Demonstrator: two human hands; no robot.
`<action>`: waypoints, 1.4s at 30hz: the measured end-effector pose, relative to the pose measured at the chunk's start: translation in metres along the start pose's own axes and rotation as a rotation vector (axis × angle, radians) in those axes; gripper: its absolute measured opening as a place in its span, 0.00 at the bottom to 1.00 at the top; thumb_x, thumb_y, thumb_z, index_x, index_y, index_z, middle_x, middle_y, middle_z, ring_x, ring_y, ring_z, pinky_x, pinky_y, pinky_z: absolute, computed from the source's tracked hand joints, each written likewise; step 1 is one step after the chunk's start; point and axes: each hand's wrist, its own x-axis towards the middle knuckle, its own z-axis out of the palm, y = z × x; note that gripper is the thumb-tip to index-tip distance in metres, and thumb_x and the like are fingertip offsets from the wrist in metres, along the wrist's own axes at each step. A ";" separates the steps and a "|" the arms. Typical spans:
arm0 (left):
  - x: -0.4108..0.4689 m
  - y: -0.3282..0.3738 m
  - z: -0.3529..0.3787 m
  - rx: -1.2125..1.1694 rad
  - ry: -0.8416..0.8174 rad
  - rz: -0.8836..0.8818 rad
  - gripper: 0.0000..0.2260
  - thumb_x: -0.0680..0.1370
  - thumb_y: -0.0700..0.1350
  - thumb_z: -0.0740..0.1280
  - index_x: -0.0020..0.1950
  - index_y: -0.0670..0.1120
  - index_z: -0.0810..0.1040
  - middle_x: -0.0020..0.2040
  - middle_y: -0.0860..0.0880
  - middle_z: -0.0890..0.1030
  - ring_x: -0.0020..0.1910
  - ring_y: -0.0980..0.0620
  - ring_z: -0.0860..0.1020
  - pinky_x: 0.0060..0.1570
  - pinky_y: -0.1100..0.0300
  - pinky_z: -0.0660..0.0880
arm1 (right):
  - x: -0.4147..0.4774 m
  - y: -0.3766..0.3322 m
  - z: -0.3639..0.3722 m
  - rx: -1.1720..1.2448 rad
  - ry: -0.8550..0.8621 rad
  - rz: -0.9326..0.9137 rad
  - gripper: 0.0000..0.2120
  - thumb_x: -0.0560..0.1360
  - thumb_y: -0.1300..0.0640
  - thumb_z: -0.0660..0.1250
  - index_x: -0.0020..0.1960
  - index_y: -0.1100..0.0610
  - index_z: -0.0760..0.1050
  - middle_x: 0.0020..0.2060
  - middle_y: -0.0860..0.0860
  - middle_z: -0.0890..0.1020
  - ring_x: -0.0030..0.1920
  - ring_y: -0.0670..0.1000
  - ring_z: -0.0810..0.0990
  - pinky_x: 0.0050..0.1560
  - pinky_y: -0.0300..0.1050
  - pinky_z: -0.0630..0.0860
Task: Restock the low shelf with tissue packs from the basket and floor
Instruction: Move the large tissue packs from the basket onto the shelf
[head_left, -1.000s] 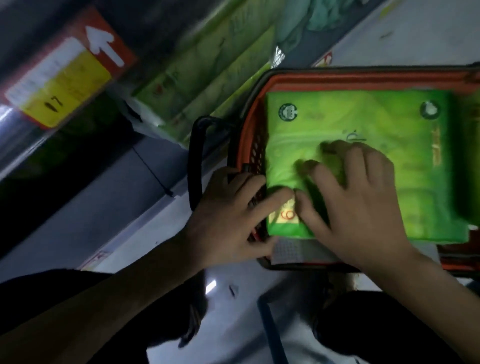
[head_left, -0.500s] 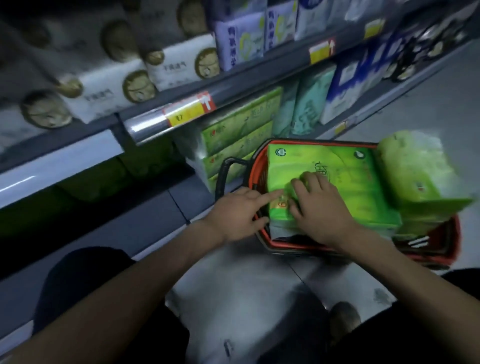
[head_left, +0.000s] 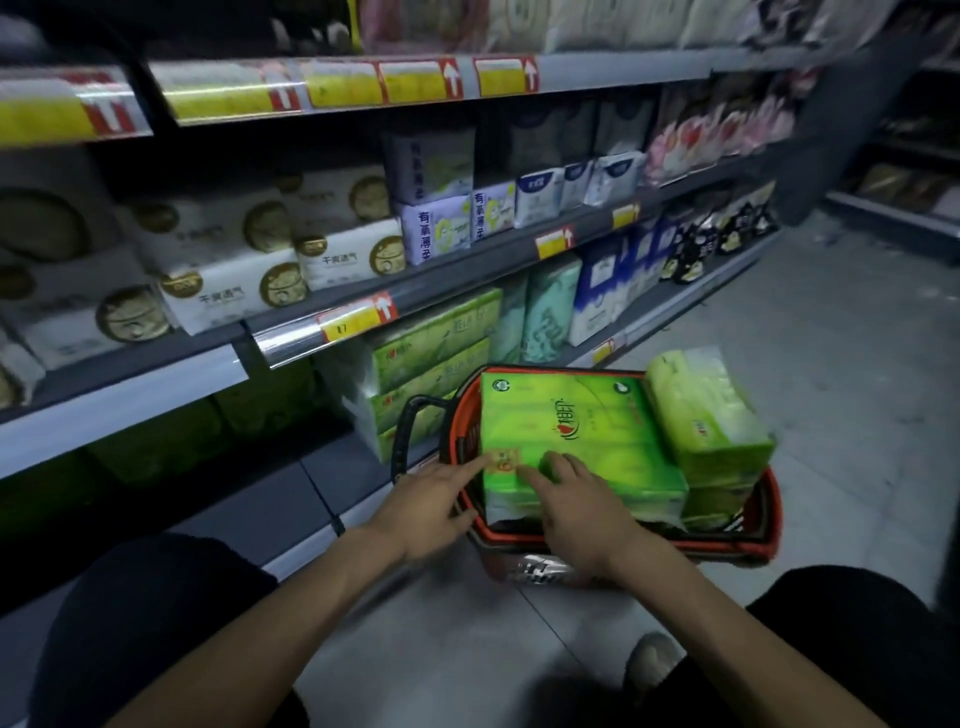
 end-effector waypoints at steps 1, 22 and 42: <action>0.003 0.001 0.000 -0.032 0.032 -0.013 0.34 0.80 0.61 0.63 0.83 0.63 0.51 0.73 0.49 0.75 0.72 0.45 0.71 0.63 0.49 0.74 | -0.001 0.005 -0.002 0.014 0.033 0.010 0.35 0.76 0.58 0.62 0.81 0.49 0.58 0.75 0.60 0.64 0.76 0.63 0.61 0.72 0.57 0.68; 0.042 0.013 0.026 0.130 0.249 0.126 0.31 0.83 0.62 0.60 0.84 0.62 0.51 0.51 0.49 0.70 0.50 0.46 0.75 0.46 0.48 0.76 | 0.008 0.028 -0.008 -0.112 0.061 0.094 0.25 0.77 0.54 0.67 0.70 0.55 0.63 0.64 0.58 0.69 0.61 0.62 0.72 0.52 0.52 0.74; 0.060 0.019 -0.012 -0.029 0.487 0.178 0.20 0.85 0.61 0.54 0.74 0.61 0.75 0.44 0.54 0.70 0.42 0.53 0.77 0.37 0.58 0.71 | -0.003 0.048 -0.018 -0.044 0.240 0.018 0.35 0.67 0.38 0.76 0.68 0.47 0.67 0.70 0.55 0.66 0.70 0.60 0.67 0.65 0.53 0.71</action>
